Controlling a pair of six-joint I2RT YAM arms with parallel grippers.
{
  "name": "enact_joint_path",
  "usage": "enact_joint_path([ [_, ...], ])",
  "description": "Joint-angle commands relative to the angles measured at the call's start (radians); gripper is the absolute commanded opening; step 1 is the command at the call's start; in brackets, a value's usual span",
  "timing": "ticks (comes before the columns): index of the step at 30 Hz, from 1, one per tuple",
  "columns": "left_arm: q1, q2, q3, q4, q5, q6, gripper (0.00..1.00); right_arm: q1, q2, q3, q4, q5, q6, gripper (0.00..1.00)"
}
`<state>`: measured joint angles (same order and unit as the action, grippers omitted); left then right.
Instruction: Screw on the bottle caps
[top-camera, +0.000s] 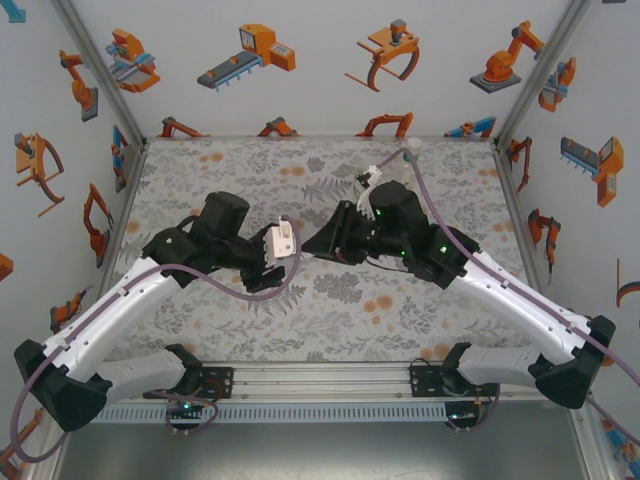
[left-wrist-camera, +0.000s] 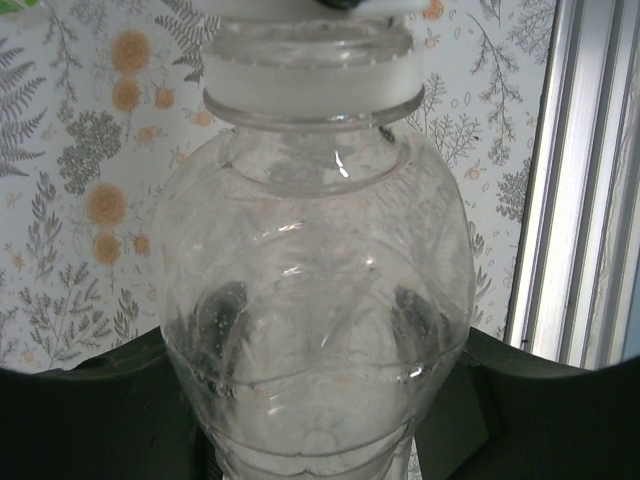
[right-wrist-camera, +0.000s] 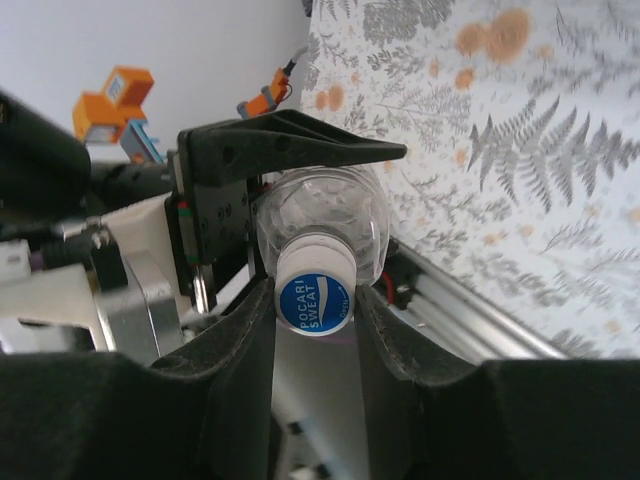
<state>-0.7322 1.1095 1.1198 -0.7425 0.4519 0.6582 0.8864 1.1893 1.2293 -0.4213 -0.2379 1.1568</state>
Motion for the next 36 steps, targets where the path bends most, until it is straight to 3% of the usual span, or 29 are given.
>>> enact_joint_path([
  [1,-0.01,-0.008,0.02,0.094,0.084,0.002,0.0,-0.001,0.036,0.003,-0.09,0.042,0.168,0.03],
  [7,-0.011,-0.001,0.02,0.086,0.082,0.012,0.0,0.003,0.048,0.075,-0.072,0.035,-0.033,0.28],
  [11,-0.013,0.001,0.021,0.082,0.082,0.012,0.0,0.003,0.011,0.117,-0.053,0.086,-0.219,0.52],
  [14,-0.014,-0.001,0.022,0.081,0.081,0.011,0.0,0.003,-0.017,0.128,-0.001,0.056,-0.379,0.64],
  [21,-0.019,-0.004,0.032,0.06,0.078,0.014,0.0,0.003,-0.072,0.146,-0.045,0.019,-0.822,0.66],
  [24,-0.022,-0.007,0.032,0.055,0.083,0.016,0.0,0.003,-0.099,0.123,-0.05,-0.058,-1.048,0.66],
  [28,-0.036,-0.001,0.045,0.027,0.083,0.03,0.0,0.003,-0.118,0.104,-0.1,-0.249,-1.36,0.66],
  [36,-0.051,0.001,0.057,0.006,0.08,0.045,0.0,0.003,-0.062,0.158,-0.226,-0.38,-1.727,0.63],
])
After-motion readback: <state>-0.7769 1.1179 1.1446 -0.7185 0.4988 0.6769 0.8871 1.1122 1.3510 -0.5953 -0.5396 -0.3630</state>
